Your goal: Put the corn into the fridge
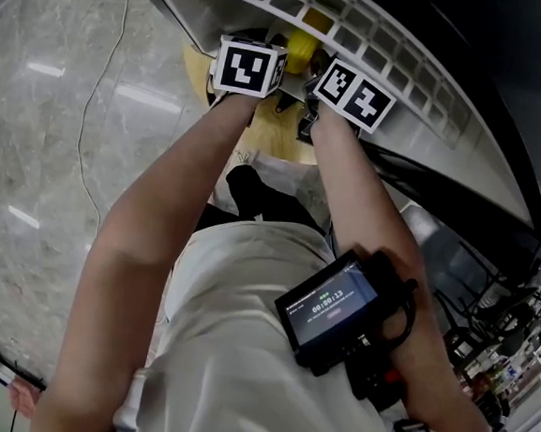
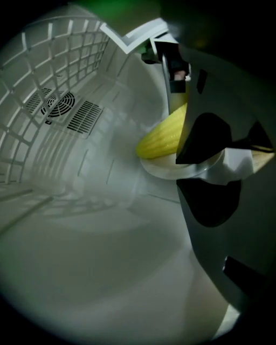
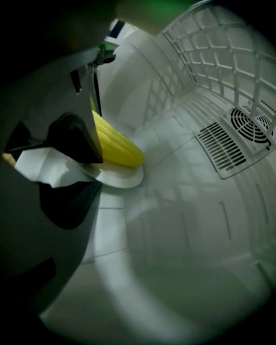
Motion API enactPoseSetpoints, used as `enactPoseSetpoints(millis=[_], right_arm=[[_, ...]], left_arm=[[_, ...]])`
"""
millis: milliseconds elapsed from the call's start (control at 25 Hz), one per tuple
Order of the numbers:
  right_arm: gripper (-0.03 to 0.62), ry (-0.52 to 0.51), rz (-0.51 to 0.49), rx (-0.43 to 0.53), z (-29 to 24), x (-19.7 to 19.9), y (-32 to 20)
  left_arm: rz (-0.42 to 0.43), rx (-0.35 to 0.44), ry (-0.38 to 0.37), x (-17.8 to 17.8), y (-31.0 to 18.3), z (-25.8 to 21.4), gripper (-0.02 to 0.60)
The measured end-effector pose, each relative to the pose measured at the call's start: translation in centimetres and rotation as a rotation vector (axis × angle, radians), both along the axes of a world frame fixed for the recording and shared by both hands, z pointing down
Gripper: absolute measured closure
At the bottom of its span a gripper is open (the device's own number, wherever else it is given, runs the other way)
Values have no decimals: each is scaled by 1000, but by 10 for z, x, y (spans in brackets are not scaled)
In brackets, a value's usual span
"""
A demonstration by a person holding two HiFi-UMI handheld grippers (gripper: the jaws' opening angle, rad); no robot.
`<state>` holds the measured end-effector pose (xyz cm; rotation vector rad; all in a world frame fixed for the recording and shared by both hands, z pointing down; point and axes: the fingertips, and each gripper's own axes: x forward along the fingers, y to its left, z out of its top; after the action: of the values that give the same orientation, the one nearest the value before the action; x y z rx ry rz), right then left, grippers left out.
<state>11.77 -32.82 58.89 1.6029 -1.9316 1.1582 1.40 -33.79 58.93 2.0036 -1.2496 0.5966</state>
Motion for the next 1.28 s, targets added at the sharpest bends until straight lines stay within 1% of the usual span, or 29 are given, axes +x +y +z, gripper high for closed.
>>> enactPoseSetpoints(millis=[120,280,360,480,560,800,1000,1280], right_arm=[[502,38,-17,11,-1,0,-1],[497,57,-22,27,-3,1,-1],[497,71,-24,32,-3,2,-2],[493,102,-31,43,-4,5,-2],[493,105,-25,50,-5,7,-2],[493,94,3,77,-10,13,0],[494,100,5,120,-15,14,3],[496,114,-8,135,-20,15,15]], left_arm=[[17,17,-19,-1,-1,-1,509],[39,45,-47,0,-2,-2,505],[48,65,-71,-1,-3,-2,492],[46,67,-86,-4,-3,-1,469],[40,72,-87,-6,-3,-2,457],[17,122,-89,-17,-3,-12,457],[31,153,-84,-21,3,-18,457],[57,182,-71,-23,20,-26,459]])
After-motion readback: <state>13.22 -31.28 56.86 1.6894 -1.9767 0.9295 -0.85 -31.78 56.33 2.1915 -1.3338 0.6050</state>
